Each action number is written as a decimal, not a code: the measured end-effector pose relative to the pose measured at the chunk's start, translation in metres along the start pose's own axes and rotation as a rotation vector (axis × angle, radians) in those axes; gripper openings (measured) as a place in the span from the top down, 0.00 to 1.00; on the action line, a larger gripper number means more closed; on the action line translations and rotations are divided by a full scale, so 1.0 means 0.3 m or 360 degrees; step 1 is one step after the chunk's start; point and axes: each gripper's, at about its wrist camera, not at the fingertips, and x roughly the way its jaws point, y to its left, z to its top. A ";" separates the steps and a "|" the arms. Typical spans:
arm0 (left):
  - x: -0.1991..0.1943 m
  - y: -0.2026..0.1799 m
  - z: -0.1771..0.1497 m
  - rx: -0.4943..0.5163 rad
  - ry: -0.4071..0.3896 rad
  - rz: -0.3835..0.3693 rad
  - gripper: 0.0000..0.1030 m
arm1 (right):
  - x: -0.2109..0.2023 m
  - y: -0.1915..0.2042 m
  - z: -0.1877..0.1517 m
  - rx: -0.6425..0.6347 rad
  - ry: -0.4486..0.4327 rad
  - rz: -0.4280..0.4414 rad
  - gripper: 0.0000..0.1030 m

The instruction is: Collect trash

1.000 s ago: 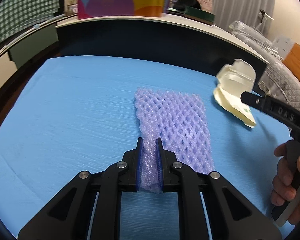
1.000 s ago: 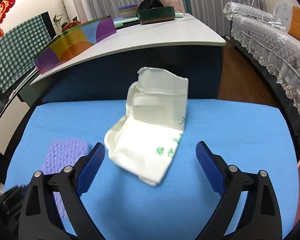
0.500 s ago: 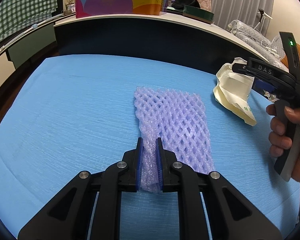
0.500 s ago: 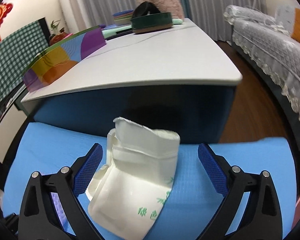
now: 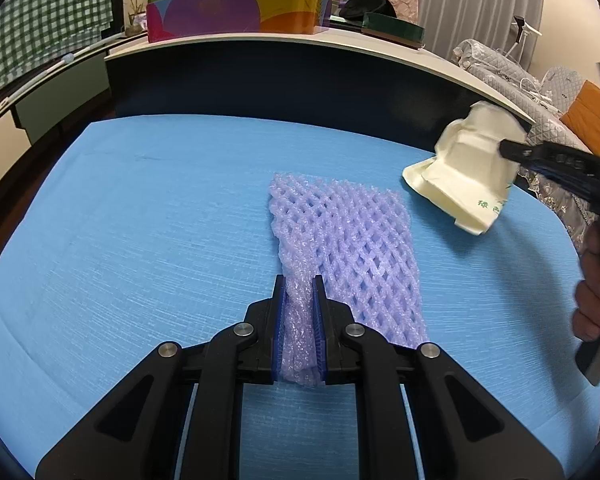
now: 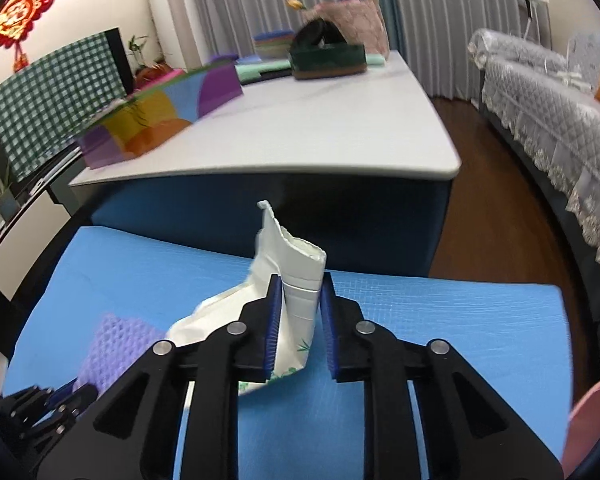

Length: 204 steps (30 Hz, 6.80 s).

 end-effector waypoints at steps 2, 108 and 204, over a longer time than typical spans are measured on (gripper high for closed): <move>-0.013 -0.007 -0.005 0.0000 -0.0009 -0.0023 0.88 | -0.061 0.012 0.003 -0.0018 -0.0029 -0.0008 0.83; -0.245 -1.014 -0.135 0.0652 -0.0188 -0.0746 0.88 | -0.936 -0.722 -0.451 0.0287 -0.0243 -0.1069 0.83; -0.672 -0.143 -0.339 0.0257 -0.0292 -0.0242 0.08 | -0.995 0.071 -0.632 0.0146 -0.0229 -0.0696 0.05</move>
